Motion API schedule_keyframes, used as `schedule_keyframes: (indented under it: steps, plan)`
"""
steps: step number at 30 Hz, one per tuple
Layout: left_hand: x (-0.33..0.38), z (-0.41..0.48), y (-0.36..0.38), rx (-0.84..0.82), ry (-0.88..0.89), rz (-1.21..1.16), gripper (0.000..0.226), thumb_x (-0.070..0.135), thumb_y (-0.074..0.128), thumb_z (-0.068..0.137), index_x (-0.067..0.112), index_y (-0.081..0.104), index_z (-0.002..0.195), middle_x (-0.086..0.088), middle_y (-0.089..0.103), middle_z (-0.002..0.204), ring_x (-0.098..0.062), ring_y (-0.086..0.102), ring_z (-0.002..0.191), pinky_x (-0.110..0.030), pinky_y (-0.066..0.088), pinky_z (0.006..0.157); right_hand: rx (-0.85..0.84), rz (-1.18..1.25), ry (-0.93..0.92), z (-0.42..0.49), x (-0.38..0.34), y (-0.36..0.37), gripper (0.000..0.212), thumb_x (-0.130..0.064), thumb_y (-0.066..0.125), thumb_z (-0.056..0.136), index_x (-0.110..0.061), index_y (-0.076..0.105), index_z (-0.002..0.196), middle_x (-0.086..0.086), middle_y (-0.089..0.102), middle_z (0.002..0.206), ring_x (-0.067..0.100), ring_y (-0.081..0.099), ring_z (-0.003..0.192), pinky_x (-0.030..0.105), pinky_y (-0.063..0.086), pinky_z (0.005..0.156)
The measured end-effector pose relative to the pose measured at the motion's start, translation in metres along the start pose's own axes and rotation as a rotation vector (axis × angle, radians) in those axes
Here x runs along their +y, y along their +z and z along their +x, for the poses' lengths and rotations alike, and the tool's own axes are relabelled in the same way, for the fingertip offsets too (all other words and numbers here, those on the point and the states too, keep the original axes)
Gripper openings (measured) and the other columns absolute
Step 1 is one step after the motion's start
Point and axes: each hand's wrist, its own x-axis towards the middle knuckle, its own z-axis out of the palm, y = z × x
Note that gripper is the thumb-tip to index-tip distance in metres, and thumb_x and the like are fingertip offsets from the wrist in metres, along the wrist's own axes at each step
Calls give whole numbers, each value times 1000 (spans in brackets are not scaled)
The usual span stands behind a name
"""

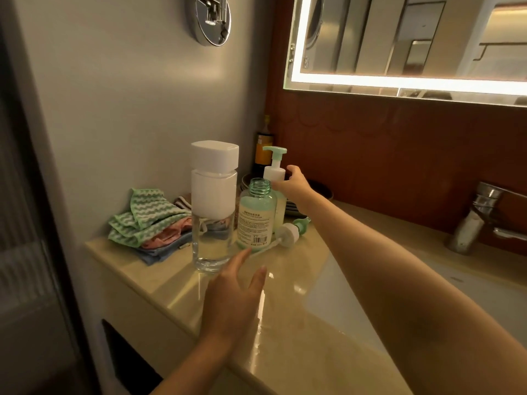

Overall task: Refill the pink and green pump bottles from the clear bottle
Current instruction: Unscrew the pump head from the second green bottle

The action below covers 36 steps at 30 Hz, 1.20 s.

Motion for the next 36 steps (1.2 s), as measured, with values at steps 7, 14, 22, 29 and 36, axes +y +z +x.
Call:
schedule_keyframes:
  steps: [7, 14, 22, 29, 36]
  plan:
    - [-1, 1, -1, 38, 31, 37, 45, 33, 61, 86, 23, 52, 130, 4, 55, 130, -12, 48, 122, -26, 38, 100, -113, 27, -8, 4, 5, 8, 46, -13, 61, 87, -8, 44, 130, 11, 54, 126, 23, 52, 111, 34, 45, 89]
    - [-1, 0, -1, 39, 57, 49, 47, 32, 61, 87, 22, 50, 131, 5, 53, 133, -9, 44, 125, -22, 33, 102, 14, 69, -64, 2, 2, 1, 44, -22, 68, 82, -10, 52, 121, 8, 60, 114, 22, 57, 104, 36, 49, 88]
    - [-3, 2, 2, 39, 59, 73, 47, 29, 60, 88, 19, 49, 132, 2, 51, 136, -12, 43, 128, -24, 32, 104, 66, 102, -91, -10, -18, -25, 40, -20, 68, 82, -7, 54, 117, 9, 60, 115, 23, 57, 103, 36, 50, 85]
    - [-5, 3, 4, 51, 53, 100, 47, 30, 58, 88, 20, 48, 133, 1, 51, 136, -14, 43, 128, -26, 32, 104, 57, 137, -91, -31, -36, -49, 38, -17, 67, 83, -6, 55, 117, 10, 60, 116, 26, 58, 108, 46, 47, 96]
    - [-2, 0, 2, 44, 65, 104, 49, 32, 59, 88, 16, 47, 133, -6, 52, 135, -20, 46, 126, -35, 39, 103, 93, 83, -116, -88, -56, -78, 46, -21, 68, 82, -8, 52, 123, 8, 59, 119, 22, 56, 107, 42, 47, 96]
